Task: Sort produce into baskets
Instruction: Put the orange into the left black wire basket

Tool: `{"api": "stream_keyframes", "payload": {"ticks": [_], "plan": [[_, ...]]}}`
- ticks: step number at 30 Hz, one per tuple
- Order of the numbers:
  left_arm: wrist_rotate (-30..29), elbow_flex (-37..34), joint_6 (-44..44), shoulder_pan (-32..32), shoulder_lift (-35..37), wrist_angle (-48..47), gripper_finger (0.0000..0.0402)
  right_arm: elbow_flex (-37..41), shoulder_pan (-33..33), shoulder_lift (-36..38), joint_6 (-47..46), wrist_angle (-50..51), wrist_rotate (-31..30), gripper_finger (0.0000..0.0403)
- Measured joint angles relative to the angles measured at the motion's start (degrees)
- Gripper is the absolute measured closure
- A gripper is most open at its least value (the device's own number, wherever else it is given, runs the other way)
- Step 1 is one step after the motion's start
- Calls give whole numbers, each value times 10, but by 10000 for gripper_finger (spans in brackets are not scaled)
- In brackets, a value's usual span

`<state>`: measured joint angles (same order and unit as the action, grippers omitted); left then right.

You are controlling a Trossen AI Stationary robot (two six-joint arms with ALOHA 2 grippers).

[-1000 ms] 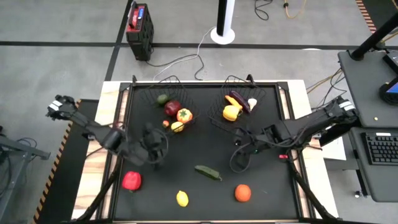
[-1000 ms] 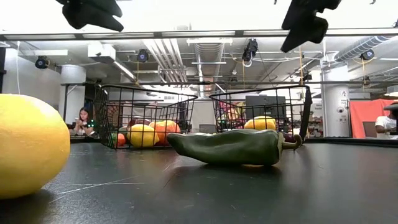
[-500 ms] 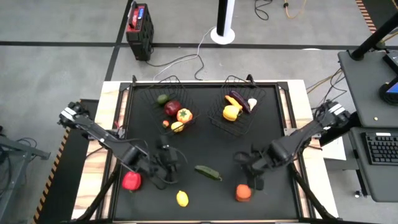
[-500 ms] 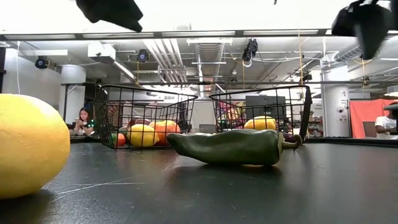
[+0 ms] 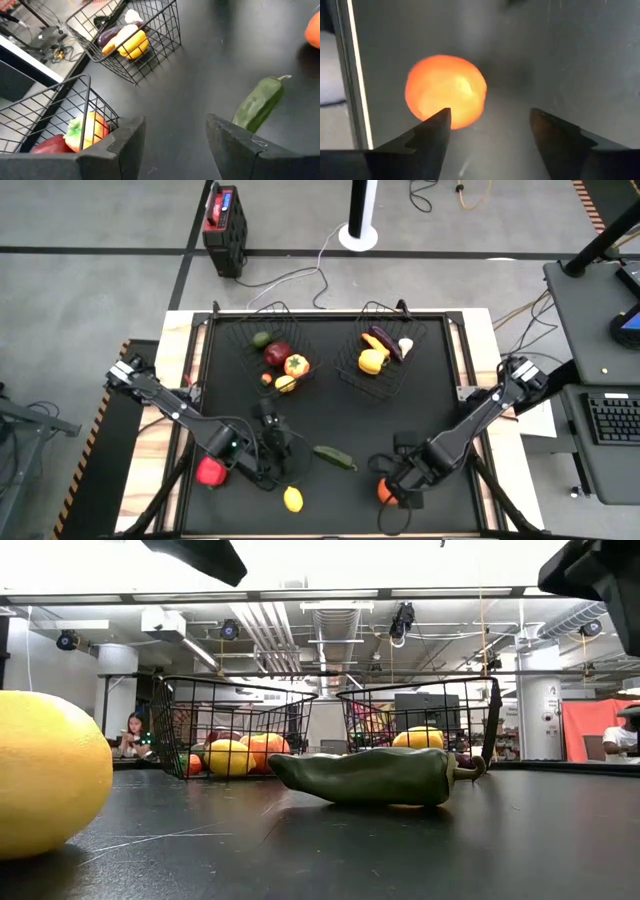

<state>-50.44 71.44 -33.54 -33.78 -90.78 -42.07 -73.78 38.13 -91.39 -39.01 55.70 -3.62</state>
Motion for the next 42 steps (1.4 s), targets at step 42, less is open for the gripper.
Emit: {"api": "stream_keyframes", "payload": {"ticks": [42], "plan": [[-17, -15, -13, 0, 2, -13, 243, -32, 5, -119, -66, -75, 52, 49]]}}
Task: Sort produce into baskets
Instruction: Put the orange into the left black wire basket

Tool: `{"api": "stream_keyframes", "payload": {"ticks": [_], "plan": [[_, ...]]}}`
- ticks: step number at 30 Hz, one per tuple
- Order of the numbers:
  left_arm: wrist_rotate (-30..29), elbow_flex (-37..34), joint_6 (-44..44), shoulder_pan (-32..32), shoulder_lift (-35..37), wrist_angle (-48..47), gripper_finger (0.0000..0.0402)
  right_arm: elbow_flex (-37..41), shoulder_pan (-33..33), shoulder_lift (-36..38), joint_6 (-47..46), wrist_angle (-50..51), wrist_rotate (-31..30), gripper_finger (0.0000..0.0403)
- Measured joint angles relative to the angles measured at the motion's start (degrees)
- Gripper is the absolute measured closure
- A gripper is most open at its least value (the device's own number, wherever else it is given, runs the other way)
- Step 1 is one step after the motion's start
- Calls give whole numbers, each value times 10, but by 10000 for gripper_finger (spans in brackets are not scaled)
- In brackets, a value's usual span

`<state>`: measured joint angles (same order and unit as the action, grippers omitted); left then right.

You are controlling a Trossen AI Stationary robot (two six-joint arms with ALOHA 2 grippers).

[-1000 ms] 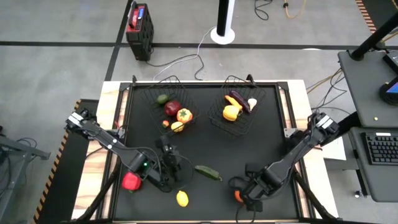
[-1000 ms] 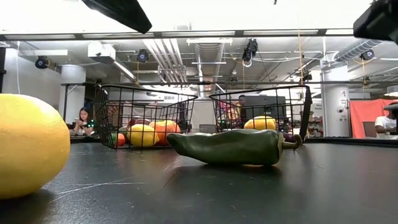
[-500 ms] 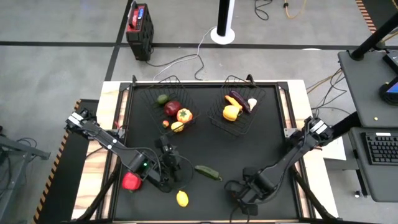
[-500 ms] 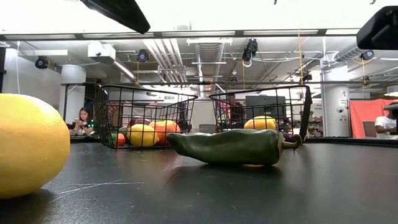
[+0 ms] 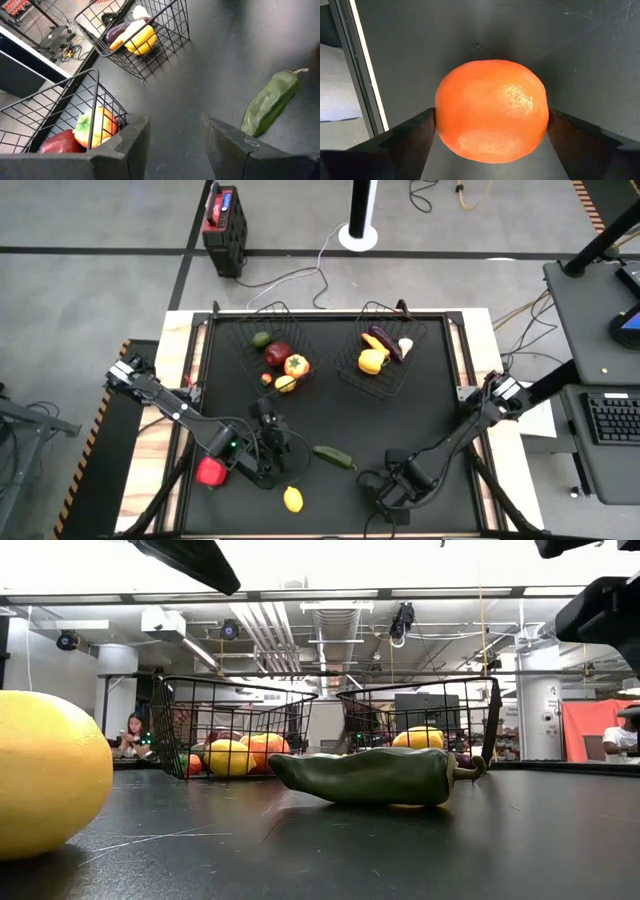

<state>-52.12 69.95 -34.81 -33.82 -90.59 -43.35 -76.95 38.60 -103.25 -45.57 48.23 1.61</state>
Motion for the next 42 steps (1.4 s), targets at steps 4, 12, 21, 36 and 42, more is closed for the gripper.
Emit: {"api": "stream_keyframes", "payload": {"ticks": [4, 12, 21, 36, 42], "plan": [[0, 0, 0, 0, 0, 0, 243, 1, 0, 2, 1, 2, -1, 66], [0, 0, -4, 0, -1, 0, 243, 2, 0, 9, 2, 7, -3, 82], [1, 0, -7, -1, -1, 3, 243, 3, -10, 50, 17, 15, -51, 81], [-7, 42, -10, -39, 0, -26, 243, -15, -104, 115, 193, -59, -154, 81], [-76, 99, -34, -89, 1, -108, 243, -27, -186, 115, 345, -189, -153, 81]]}}
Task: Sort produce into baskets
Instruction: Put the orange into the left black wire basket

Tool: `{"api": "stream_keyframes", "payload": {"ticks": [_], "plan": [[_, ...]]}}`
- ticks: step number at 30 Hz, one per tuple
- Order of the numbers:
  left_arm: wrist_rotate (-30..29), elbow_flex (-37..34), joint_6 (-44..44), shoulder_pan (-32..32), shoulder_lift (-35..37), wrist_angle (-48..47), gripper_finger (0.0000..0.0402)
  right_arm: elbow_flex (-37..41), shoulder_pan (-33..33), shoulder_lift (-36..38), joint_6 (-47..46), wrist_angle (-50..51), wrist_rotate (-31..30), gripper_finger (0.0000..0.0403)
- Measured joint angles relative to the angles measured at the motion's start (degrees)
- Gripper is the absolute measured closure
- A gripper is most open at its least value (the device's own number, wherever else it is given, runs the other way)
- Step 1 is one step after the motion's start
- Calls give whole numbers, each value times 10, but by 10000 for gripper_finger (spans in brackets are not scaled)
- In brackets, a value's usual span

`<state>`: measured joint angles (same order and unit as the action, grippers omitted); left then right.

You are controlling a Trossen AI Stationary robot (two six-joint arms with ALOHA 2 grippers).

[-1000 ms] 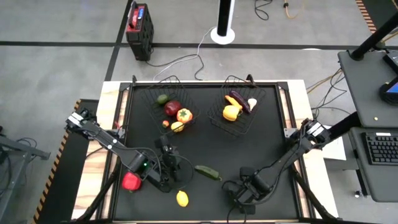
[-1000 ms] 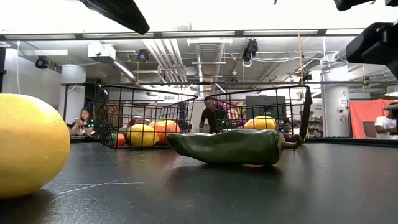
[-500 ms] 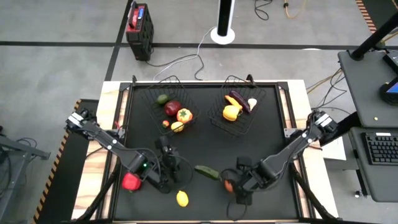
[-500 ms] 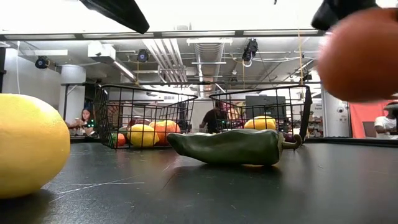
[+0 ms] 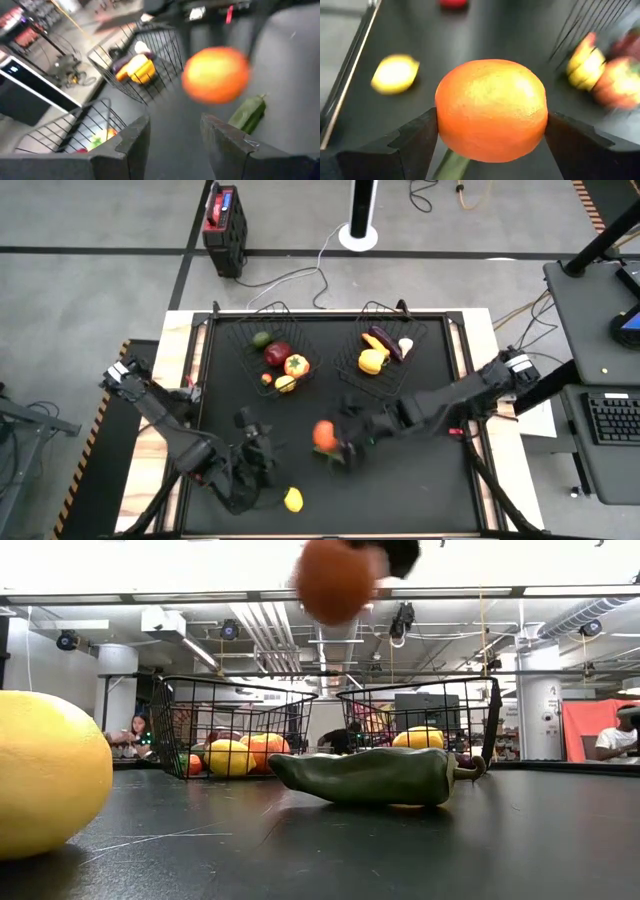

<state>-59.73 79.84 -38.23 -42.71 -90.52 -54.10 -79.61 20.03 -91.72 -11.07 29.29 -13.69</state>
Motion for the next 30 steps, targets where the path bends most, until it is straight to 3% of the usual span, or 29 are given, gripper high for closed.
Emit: {"api": "stream_keyframes", "payload": {"ticks": [5, 8, 12, 22, 30], "plan": [[-55, 42, -63, -43, 1, -88, 243, -7, -73, -1, 95, -134, 2, 81], [-78, 54, -101, -64, 1, -134, 243, -7, -119, -1, 105, -207, 5, 81], [-94, 59, -153, -80, 1, -184, 243, -7, -181, -1, 104, -272, 57, 81], [-98, 59, -266, -83, 1, -283, 243, -10, -280, -13, 107, -367, 106, 81], [-99, 59, -308, -83, 3, -325, 243, -111, -302, -91, 124, -356, 133, 81]]}}
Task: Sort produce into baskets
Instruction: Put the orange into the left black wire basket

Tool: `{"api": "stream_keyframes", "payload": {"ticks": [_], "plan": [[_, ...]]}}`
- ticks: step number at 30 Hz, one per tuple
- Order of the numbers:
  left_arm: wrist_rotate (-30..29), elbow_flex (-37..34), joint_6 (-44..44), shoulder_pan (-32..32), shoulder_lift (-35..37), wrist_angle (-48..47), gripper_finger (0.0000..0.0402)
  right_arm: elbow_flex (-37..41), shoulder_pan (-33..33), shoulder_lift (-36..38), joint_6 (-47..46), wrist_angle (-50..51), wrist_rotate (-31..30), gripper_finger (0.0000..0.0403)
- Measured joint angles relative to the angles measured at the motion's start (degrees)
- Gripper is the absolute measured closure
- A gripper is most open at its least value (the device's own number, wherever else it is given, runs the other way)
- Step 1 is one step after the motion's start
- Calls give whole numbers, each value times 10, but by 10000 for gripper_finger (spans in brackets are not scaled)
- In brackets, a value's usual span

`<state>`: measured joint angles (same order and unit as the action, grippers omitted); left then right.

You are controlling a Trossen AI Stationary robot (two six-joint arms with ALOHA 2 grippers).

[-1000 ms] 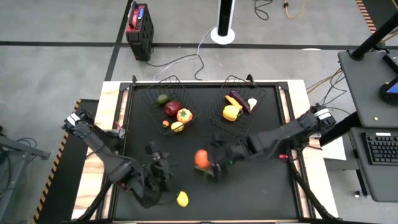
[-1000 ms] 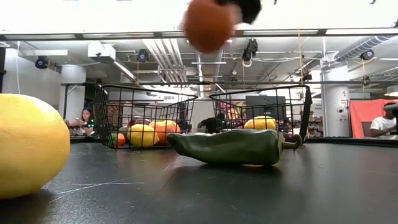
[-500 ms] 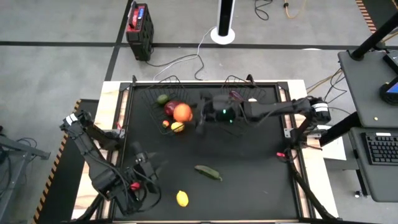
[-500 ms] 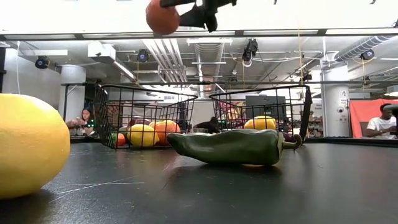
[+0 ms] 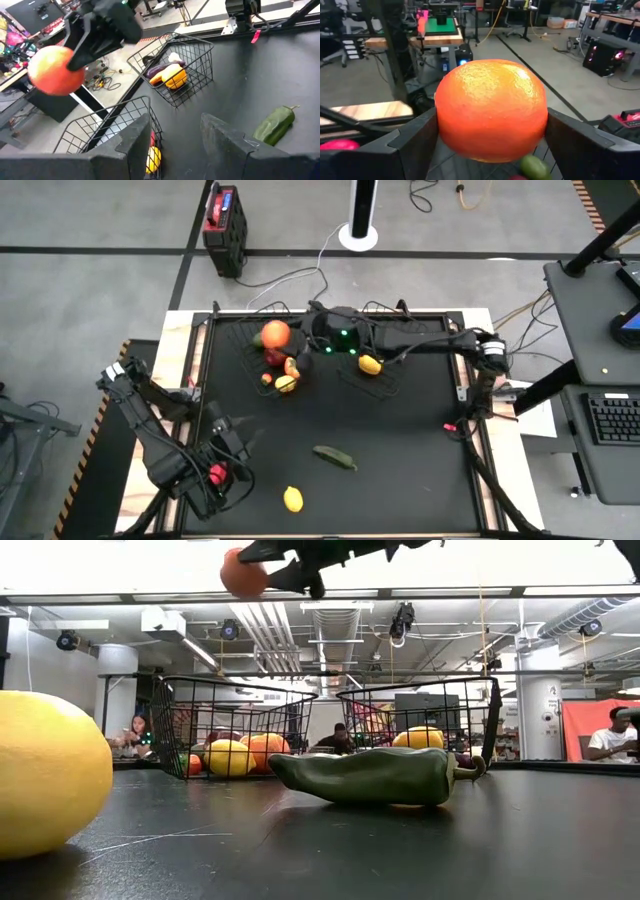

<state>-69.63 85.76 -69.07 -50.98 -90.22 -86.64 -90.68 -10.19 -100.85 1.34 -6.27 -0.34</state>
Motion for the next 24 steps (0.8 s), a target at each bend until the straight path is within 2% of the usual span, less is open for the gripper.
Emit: {"api": "stream_keyframes", "payload": {"ticks": [9, 18, 24], "plan": [[3, 0, -10, -1, 5, -27, 243, -107, -24, -103, 10, 25, 4, 81], [6, 0, -52, -4, 55, -34, 243, -287, -40, -237, 7, 200, 6, 81], [-5, 0, -74, -6, 102, -34, 243, -377, -41, -301, 12, 278, 8, 81]]}}
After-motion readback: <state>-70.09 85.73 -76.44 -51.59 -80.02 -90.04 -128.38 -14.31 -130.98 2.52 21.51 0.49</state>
